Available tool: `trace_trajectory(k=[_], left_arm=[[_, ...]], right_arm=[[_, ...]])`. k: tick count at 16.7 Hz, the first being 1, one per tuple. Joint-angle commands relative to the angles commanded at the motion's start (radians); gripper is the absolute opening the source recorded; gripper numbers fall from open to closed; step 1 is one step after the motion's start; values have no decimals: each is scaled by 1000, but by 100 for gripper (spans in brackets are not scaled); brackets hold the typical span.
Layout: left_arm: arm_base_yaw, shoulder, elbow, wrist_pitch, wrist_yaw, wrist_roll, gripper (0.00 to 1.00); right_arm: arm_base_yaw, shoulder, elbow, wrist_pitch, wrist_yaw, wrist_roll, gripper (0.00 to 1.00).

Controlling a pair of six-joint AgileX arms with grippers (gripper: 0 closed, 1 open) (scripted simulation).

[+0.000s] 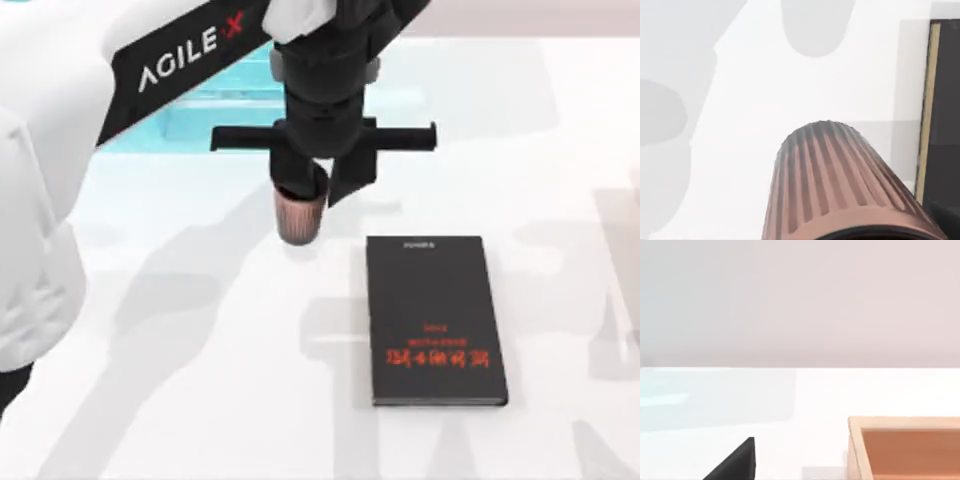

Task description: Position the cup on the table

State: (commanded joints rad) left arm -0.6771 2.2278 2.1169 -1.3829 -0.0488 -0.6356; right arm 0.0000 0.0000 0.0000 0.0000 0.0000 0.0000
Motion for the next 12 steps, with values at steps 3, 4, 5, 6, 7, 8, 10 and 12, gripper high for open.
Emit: trace_trajectory(k=[3,4,5,6,7,8,10,12], left_arm=[[126,-137,-195,38,45,115,0],[161,-175,-240,49,58,146,0],[189,-206,-274,59,68,172,0],[210,-228,-297,66,76,190,0],[221,-240,-309,70,80,200,0],[224,-242,-312,70,81,202,0],[224,-242,-312,70,81,202,0],[220,-237,-313,70,77,204,0]], right_arm=[[0,0,0,0,0,0,100],[0,0,0,0,0,0,100],[0,0,0,0,0,0,100],[0,0,0,0,0,0,100],[0,0,0,0,0,0,100],[0,0,0,0,0,0,100],[0,0,0,0,0,0,100],[0,0,0,0,0,0,100]])
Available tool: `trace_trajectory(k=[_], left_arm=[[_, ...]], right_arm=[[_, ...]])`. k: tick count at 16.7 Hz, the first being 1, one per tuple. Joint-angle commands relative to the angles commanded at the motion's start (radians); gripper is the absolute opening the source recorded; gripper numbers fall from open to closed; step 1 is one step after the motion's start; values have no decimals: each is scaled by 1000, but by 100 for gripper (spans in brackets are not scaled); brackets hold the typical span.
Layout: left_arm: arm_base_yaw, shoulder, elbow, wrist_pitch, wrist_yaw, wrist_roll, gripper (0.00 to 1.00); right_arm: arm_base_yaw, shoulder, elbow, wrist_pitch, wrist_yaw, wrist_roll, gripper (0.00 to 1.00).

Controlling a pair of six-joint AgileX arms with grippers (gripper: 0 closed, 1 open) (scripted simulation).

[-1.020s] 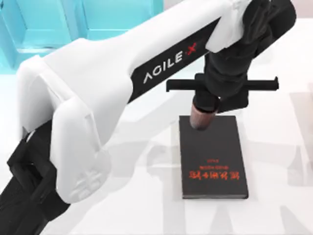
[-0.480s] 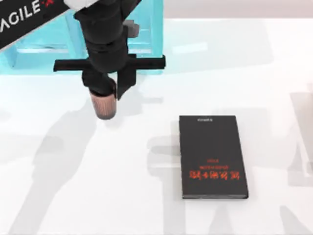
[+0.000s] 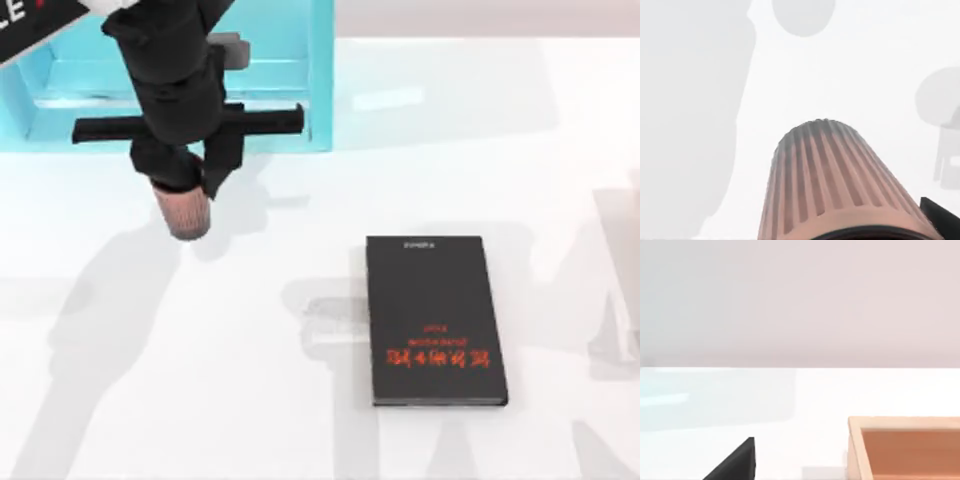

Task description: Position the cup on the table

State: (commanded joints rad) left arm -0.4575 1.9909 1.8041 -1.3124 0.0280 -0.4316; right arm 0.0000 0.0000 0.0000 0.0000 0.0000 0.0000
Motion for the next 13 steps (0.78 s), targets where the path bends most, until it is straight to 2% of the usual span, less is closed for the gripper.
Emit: trace_trajectory(k=[8,13], left_arm=[[15,13,-211,228,4,12,0],[18,14,-230,249,5,12,0]], right_arm=[[0,0,0,0,0,0,100],[0,0,0,0,0,0,100]])
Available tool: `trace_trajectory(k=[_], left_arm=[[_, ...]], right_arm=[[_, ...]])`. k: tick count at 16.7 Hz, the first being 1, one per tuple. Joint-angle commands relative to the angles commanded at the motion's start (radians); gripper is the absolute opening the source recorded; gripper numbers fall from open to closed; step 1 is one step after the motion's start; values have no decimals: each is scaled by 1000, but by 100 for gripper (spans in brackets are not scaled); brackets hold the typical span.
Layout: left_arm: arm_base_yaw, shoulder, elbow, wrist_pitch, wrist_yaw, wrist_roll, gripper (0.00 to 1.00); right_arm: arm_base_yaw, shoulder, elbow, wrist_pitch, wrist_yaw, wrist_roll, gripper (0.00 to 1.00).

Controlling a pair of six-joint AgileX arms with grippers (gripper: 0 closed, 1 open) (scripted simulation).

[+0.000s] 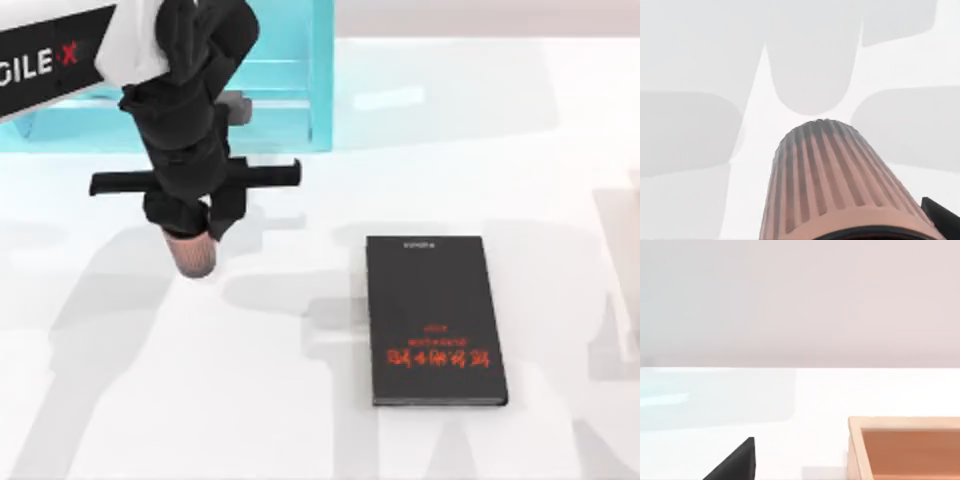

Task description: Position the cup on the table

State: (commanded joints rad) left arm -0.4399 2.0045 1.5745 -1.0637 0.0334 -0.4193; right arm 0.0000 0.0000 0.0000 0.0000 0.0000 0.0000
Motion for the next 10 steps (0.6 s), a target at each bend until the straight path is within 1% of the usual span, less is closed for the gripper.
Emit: trace_trajectory(k=[10], left_arm=[[0,0,0,0,0,0,75]], right_arm=[[0,0,0,0,0,0,100]])
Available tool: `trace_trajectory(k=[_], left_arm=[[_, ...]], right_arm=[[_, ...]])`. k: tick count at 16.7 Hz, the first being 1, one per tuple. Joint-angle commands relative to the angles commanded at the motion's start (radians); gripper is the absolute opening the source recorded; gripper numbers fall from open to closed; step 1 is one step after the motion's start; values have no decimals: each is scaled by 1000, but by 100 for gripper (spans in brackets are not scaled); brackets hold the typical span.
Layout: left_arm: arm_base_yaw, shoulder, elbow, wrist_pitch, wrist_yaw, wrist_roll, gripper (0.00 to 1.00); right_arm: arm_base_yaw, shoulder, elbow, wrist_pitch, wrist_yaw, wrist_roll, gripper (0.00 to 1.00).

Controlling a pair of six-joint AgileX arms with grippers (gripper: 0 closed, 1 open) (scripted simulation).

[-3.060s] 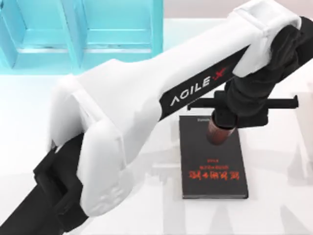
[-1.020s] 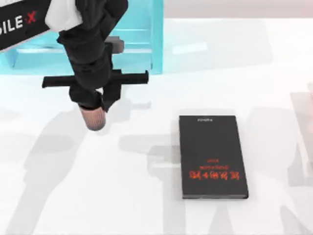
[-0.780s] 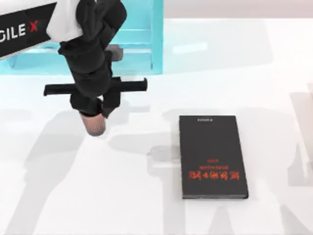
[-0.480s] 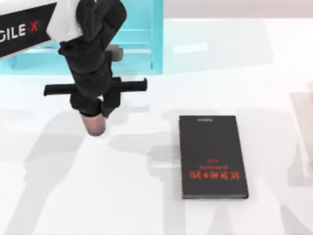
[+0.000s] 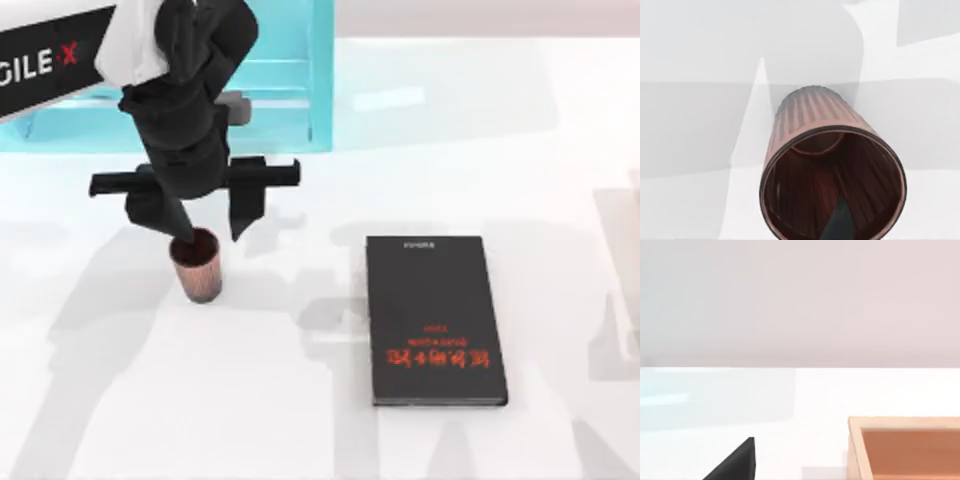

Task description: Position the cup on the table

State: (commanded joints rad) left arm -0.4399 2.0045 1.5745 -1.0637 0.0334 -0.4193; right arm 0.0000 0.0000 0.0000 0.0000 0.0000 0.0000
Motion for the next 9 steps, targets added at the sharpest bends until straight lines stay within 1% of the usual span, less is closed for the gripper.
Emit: trace_trajectory(k=[3,4,9], left_arm=[[0,0,0,0,0,0,98],[0,0,0,0,0,0,100],[0,0,0,0,0,0,100]], right_arm=[[0,0,0,0,0,0,100],[0,0,0,0,0,0,100],[0,0,0,0,0,0,100]])
